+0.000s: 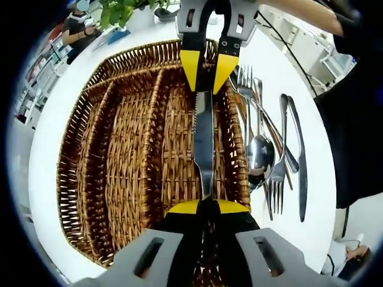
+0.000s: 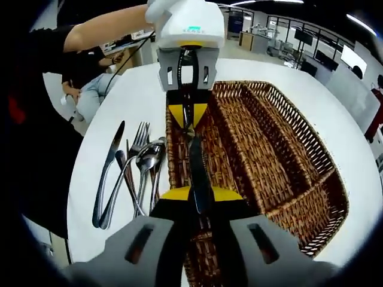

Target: Arrange the knives, forks, and spoons in their matching storage slots by inserting each utensil handle-first until every utensil is classified and aligned in the correct compartment

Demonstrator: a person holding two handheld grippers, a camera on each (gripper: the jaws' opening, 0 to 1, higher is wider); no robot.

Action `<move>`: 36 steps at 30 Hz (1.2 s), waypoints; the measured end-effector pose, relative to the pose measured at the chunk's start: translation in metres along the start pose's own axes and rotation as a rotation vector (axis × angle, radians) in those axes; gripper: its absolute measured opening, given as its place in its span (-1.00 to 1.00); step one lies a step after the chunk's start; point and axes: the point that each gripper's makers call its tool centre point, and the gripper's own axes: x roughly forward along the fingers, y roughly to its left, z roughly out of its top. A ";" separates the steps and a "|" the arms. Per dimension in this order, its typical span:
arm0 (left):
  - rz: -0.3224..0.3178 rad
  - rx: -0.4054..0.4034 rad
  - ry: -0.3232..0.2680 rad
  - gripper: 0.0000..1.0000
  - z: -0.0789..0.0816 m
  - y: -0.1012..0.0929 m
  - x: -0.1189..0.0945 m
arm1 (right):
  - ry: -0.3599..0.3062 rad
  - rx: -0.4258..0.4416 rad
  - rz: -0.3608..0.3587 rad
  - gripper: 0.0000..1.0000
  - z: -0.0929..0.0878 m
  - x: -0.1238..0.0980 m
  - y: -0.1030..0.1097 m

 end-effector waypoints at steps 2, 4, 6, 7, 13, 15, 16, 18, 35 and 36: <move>-0.007 -0.004 0.011 -0.84 -0.001 -0.001 0.001 | 0.002 0.011 0.012 -0.80 -0.001 0.001 0.001; -0.012 -0.006 0.013 -0.83 0.000 -0.001 0.001 | 0.007 0.022 0.014 -0.80 -0.001 0.001 -0.001; -0.016 -0.006 0.017 -0.83 0.000 -0.001 0.001 | 0.023 0.026 0.026 -0.80 -0.001 0.003 -0.001; -0.020 -0.007 0.019 -0.83 -0.001 -0.002 0.000 | 0.030 0.021 0.029 -0.80 -0.001 0.003 -0.001; -0.034 -0.009 0.023 -0.82 -0.001 -0.002 -0.001 | 0.057 0.007 0.033 -0.79 -0.002 0.004 0.000; -0.043 -0.011 0.019 -0.82 0.000 -0.003 -0.003 | 0.052 0.027 0.040 -0.79 -0.002 0.002 0.000; -0.059 -0.025 0.020 -0.82 -0.001 -0.005 -0.004 | 0.040 0.038 0.050 -0.79 0.000 0.001 0.002; -0.072 -0.030 0.021 -0.83 0.000 -0.008 -0.008 | 0.032 0.046 0.056 -0.75 0.003 0.000 0.003; 0.015 -0.055 -0.066 -0.60 0.004 -0.002 -0.023 | -0.049 0.097 -0.056 -0.50 0.020 -0.017 -0.002; 0.029 -0.064 -0.084 -0.59 0.005 0.000 -0.024 | -0.057 0.103 -0.069 -0.46 0.021 -0.018 -0.002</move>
